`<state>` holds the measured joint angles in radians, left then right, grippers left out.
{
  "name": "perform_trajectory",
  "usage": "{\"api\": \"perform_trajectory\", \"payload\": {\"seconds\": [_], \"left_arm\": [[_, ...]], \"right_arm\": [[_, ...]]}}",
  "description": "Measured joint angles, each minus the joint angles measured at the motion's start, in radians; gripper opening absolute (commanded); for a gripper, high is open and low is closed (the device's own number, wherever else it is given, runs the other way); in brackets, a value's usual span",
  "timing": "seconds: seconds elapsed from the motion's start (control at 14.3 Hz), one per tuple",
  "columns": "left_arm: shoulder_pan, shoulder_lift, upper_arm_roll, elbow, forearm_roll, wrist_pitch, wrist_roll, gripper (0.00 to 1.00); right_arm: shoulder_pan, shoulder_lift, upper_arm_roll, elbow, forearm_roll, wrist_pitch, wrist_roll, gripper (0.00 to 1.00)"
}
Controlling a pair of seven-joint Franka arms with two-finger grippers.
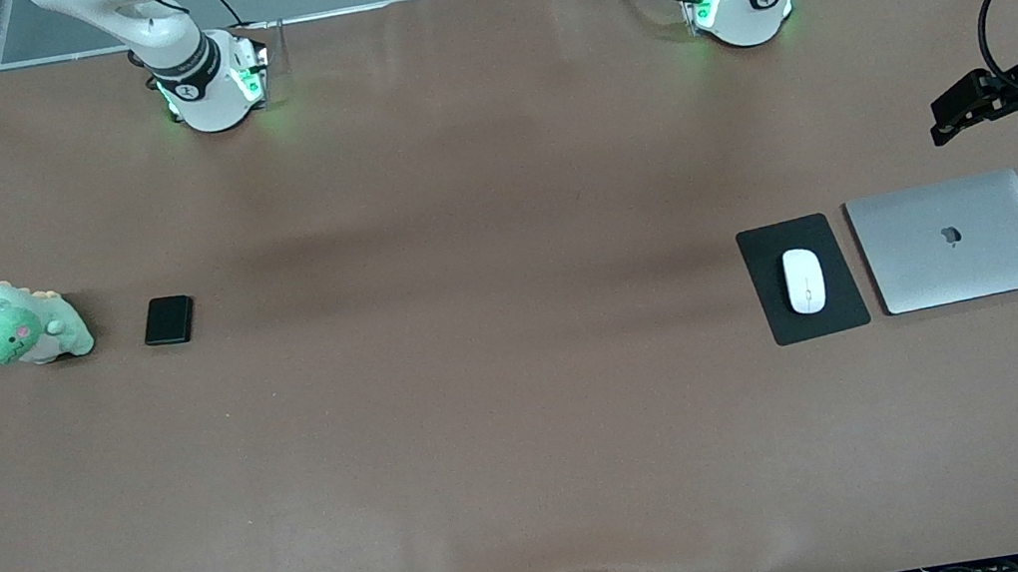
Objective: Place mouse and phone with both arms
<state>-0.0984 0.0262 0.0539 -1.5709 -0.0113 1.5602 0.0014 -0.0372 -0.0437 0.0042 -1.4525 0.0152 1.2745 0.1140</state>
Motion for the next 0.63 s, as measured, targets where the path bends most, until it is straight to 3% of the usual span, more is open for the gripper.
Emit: {"api": "perform_trajectory", "payload": {"seconds": [0.63], "left_arm": [[0.000, 0.000, 0.000, 0.000, 0.000, 0.000, 0.000, 1.00]], "right_arm": [[-0.022, 0.008, -0.016, 0.006, 0.000, 0.022, -0.055, 1.00]]}}
